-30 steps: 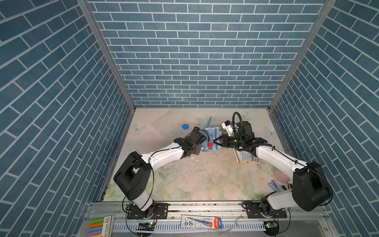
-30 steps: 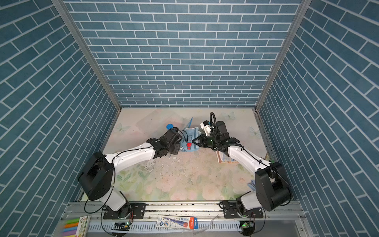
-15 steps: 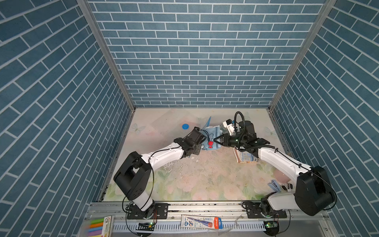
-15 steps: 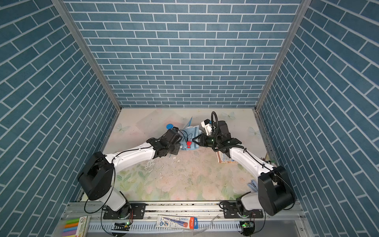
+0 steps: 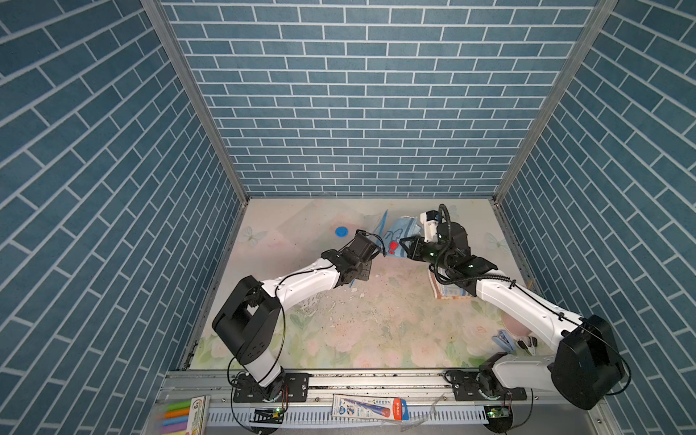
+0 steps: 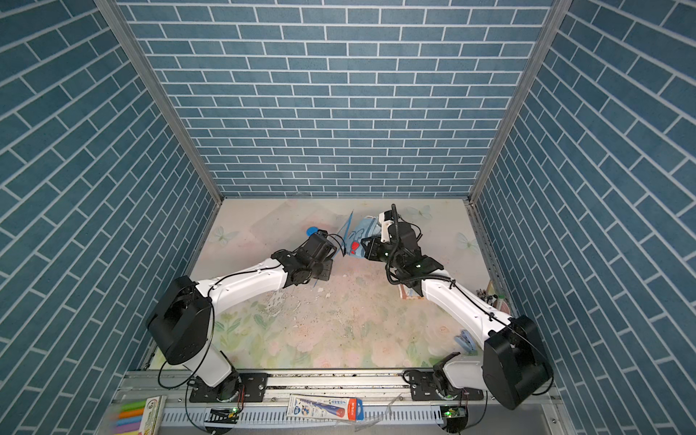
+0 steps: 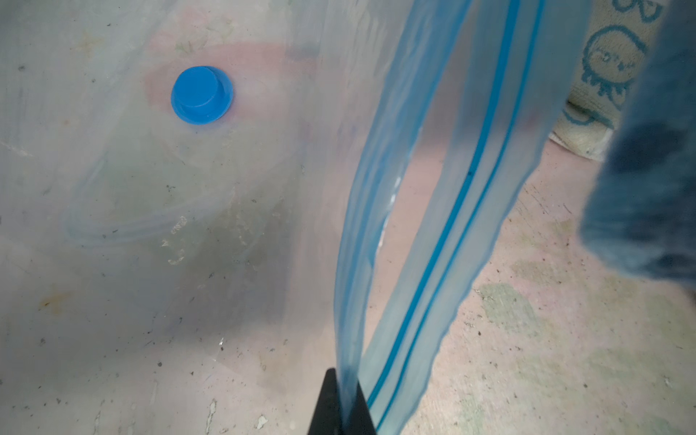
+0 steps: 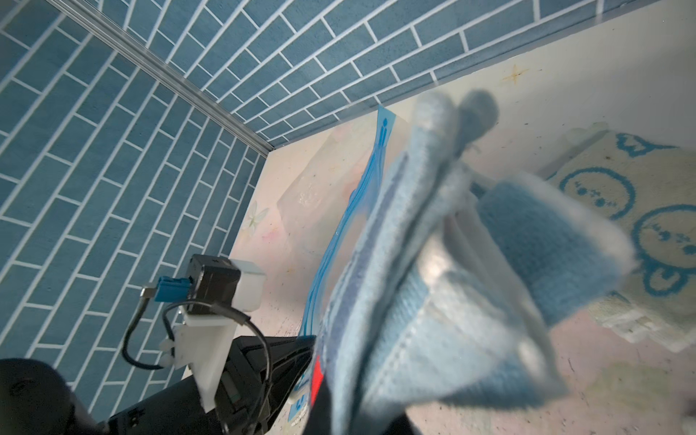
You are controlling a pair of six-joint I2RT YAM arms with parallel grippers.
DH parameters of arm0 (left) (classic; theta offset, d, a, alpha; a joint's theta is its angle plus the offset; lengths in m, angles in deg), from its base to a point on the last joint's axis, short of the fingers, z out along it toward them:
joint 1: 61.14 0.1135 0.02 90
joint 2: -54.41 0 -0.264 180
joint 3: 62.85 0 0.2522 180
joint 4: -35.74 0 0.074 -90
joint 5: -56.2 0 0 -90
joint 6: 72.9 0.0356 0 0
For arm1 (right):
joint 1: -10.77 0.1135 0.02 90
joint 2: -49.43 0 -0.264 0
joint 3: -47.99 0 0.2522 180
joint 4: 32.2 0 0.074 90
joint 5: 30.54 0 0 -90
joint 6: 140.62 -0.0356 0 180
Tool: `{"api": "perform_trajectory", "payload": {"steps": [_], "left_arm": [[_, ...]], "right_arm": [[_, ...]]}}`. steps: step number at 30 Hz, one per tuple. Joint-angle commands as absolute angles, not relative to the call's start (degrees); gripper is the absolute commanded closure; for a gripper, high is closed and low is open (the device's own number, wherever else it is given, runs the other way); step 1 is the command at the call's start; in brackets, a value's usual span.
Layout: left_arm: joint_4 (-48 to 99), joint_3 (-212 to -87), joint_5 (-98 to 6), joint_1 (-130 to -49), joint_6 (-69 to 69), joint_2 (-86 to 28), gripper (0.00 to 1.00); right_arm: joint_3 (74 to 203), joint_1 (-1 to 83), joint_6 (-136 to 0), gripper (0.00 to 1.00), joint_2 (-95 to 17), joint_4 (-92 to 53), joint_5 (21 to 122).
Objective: Place the folded towel into the vacuum bag
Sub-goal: Place the towel in the vacuum bag.
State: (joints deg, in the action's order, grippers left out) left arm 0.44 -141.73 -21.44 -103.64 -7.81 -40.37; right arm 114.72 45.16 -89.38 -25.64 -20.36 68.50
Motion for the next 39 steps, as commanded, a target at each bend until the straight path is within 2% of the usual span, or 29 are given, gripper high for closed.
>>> {"api": "perform_trajectory", "payload": {"steps": [1,11,26,39], "left_arm": [[-0.4,-143.5,-21.6,-103.3,-9.9,-41.1,1.0],[-0.8,-145.7,-22.7,-103.3,-9.6,-41.5,1.0],[-0.6,-147.1,-24.5,-102.8,-9.4,-43.4,1.0],[-0.6,-148.8,-26.1,-102.1,-9.1,-43.8,1.0]], "right_arm": [[116.5,46.9,-89.1,1.0,-25.1,-21.3,59.4],[115.5,48.2,-91.2,1.0,-23.8,-25.7,54.1],[118.8,49.8,-90.7,1.0,-27.0,-28.7,55.7],[120.3,51.3,-87.7,1.0,-33.4,-28.8,53.1]]}}
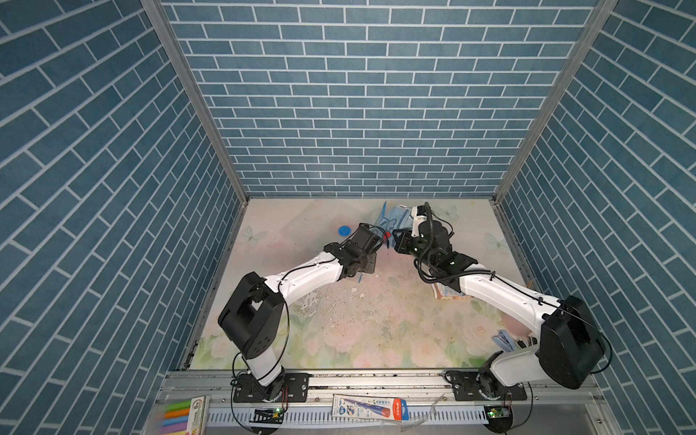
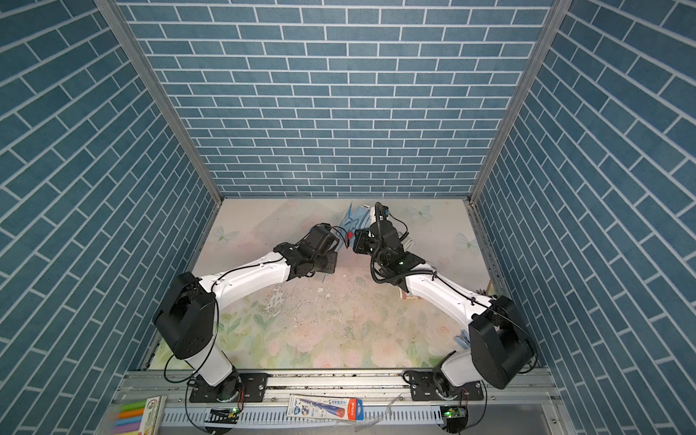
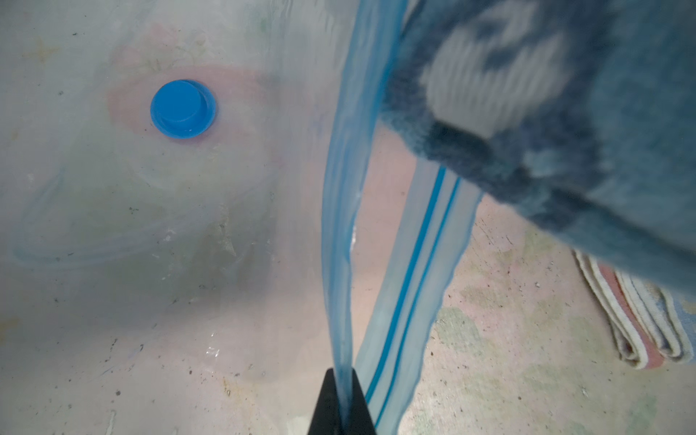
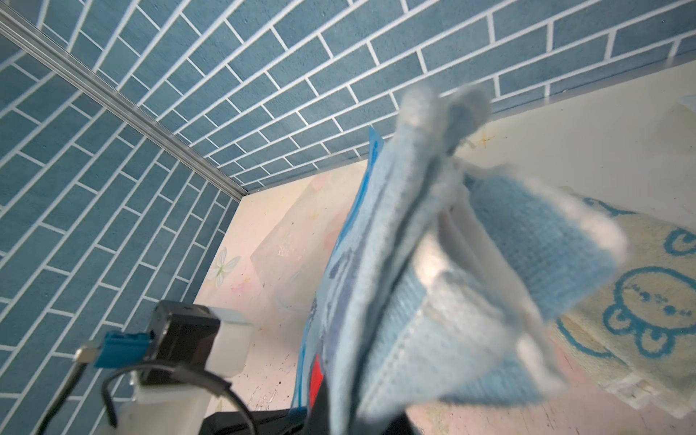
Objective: Place the folded towel into the vacuum bag
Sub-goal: Place the towel in the vacuum bag.
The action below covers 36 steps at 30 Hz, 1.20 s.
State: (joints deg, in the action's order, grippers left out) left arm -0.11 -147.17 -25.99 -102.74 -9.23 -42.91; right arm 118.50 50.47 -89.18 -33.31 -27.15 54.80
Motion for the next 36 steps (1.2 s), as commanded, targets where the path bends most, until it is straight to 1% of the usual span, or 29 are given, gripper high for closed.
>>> {"api": "perform_trajectory", "payload": {"steps": [1,9,19,29,36], "left_arm": [[-0.6,-148.8,-26.0,-101.9,-9.2,-43.8,1.0],[-1.7,-150.6,-24.3,-101.2,-9.2,-44.4,1.0],[-4.6,-154.3,-21.1,-101.4,-5.1,-45.2,1.0],[-6.1,-155.9,-11.3,-103.8,1.1,-44.4,1.0],[-4.5,-156.6,-5.7,-105.3,5.0,-43.8,1.0]], "right_arm": [[120.0,51.5,-87.6,1.0,-33.4,-28.7,53.0],[117.8,53.7,-85.6,1.0,-32.2,-27.9,52.0],[116.5,55.8,-81.8,1.0,-29.5,-26.4,47.9],[116.7,56.5,-80.3,1.0,-28.9,-28.1,48.2],[117.0,56.7,-81.3,1.0,-28.3,-27.9,47.8]]}}
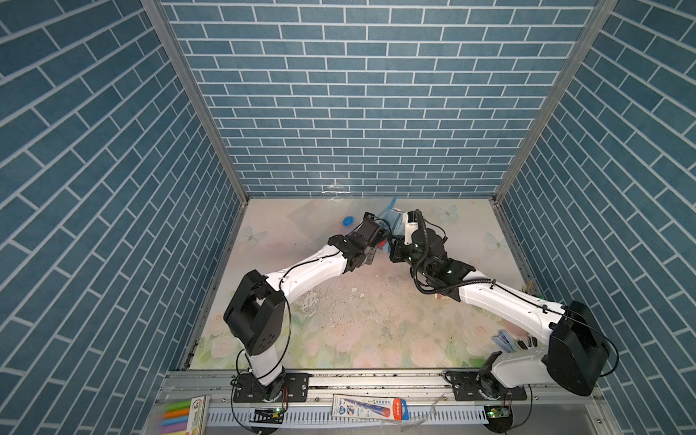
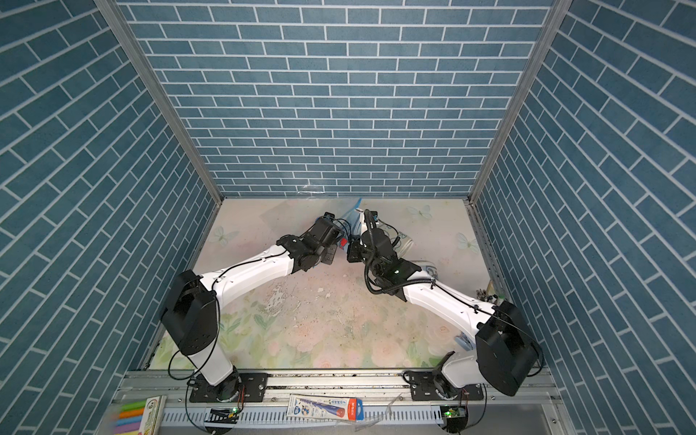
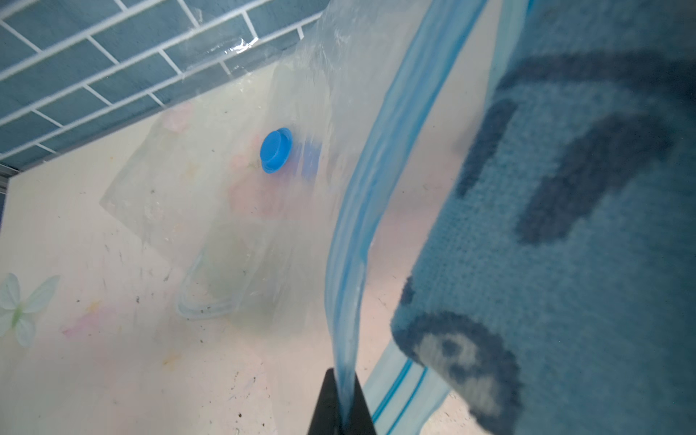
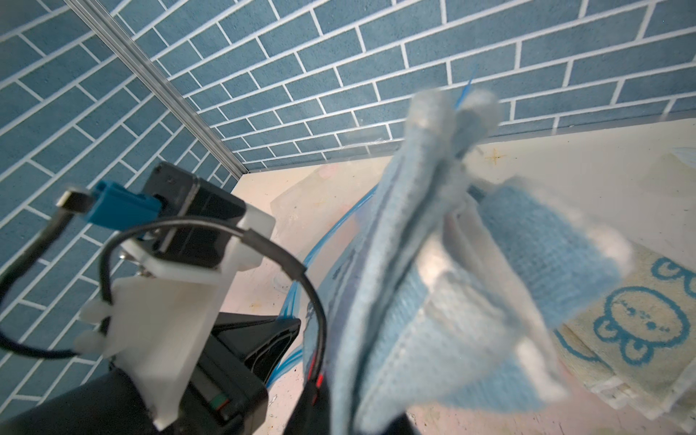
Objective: Place the folded towel into the vacuum bag
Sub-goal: Place the towel in the vacuum bag.
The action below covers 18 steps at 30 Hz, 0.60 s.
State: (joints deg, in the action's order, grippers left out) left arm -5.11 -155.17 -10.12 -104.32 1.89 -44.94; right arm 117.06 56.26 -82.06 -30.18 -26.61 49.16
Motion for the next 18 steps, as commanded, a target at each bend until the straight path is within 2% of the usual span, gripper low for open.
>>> {"api": "perform_trajectory", "payload": {"steps": [1,18], "left_arm": [[-4.0,-156.7,-5.2,-105.6,5.4,-43.8,1.0],[-3.0,-156.1,-6.2,-106.7,3.4,-43.4,1.0]], "right_arm": [[117.1,56.7,-81.5,1.0,-28.2,-27.9,47.8],[118.4,56.5,-88.7,1.0,-31.4,-32.1,51.7]]}}
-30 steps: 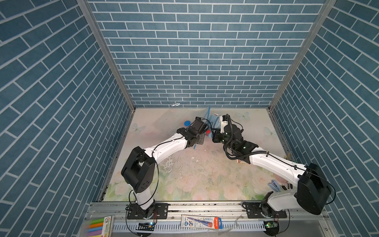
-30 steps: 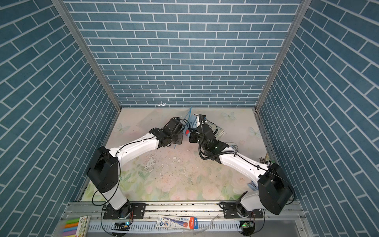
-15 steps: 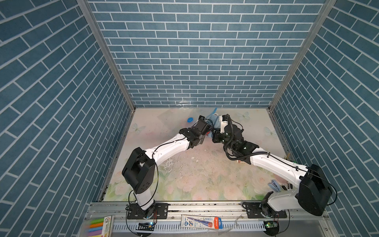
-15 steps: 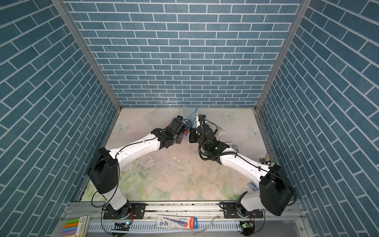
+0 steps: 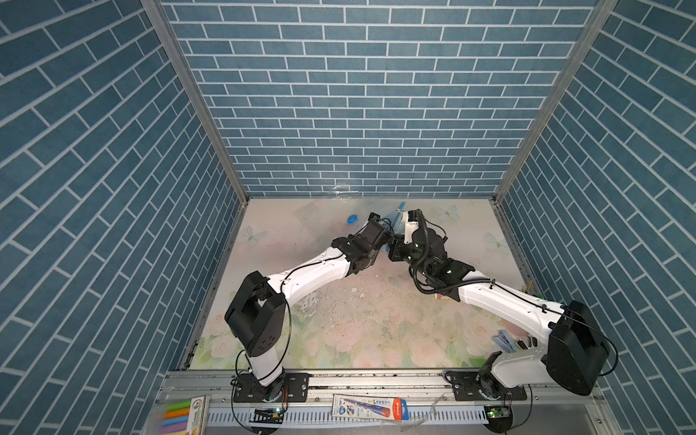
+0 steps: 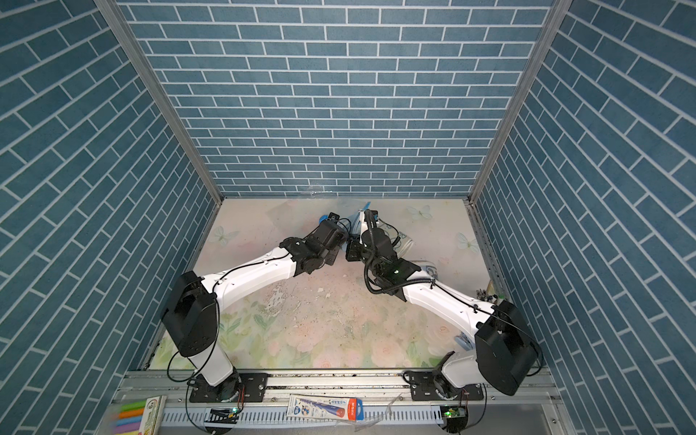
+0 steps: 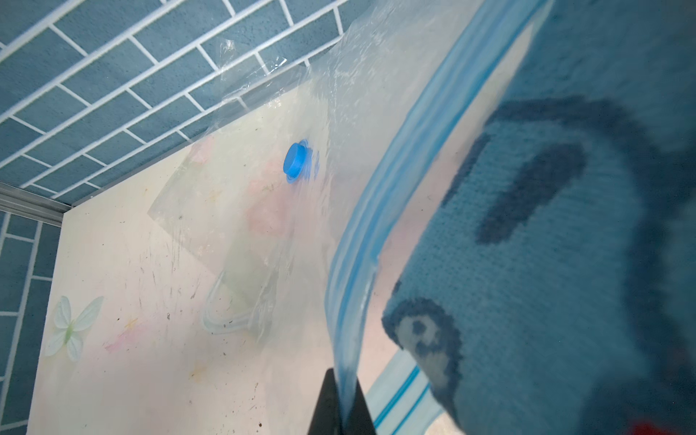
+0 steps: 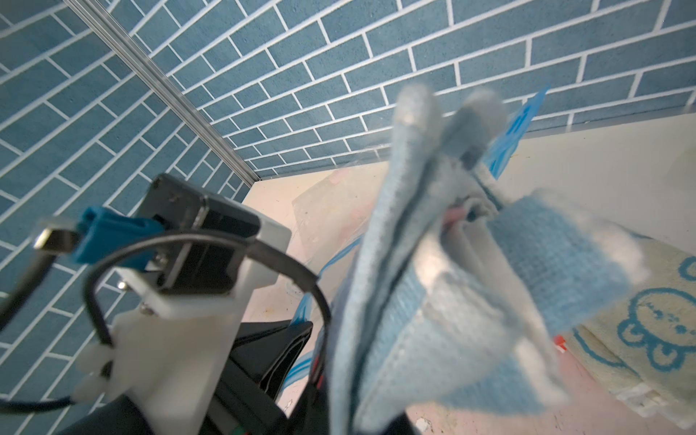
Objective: Place the folded towel into the vacuum bag
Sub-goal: Place the towel in the vacuum bag.
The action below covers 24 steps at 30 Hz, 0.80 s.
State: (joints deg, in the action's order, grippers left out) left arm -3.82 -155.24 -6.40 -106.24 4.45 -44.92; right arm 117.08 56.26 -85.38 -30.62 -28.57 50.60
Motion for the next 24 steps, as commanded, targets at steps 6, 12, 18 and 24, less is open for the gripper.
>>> {"api": "perform_trajectory", "payload": {"steps": [6,12,18,24], "left_arm": [[-3.7,-156.0,-6.8,-106.6,1.2,-43.3,1.0],[-3.4,-155.7,-9.6,-106.6,0.4,-43.0,1.0],[-2.9,-155.2,-12.5,-106.6,-0.3,-43.1,1.0],[-3.1,-156.0,-13.3,-106.6,-0.9,-43.3,1.0]], "right_arm": [[119.0,56.4,-91.1,1.0,-32.1,-29.9,48.8],[119.7,55.4,-92.9,1.0,-32.0,-27.6,43.7],[121.4,55.1,-92.9,1.0,-32.8,-29.1,42.7],[123.0,55.0,-93.5,1.0,-35.4,-30.0,47.9]]}}
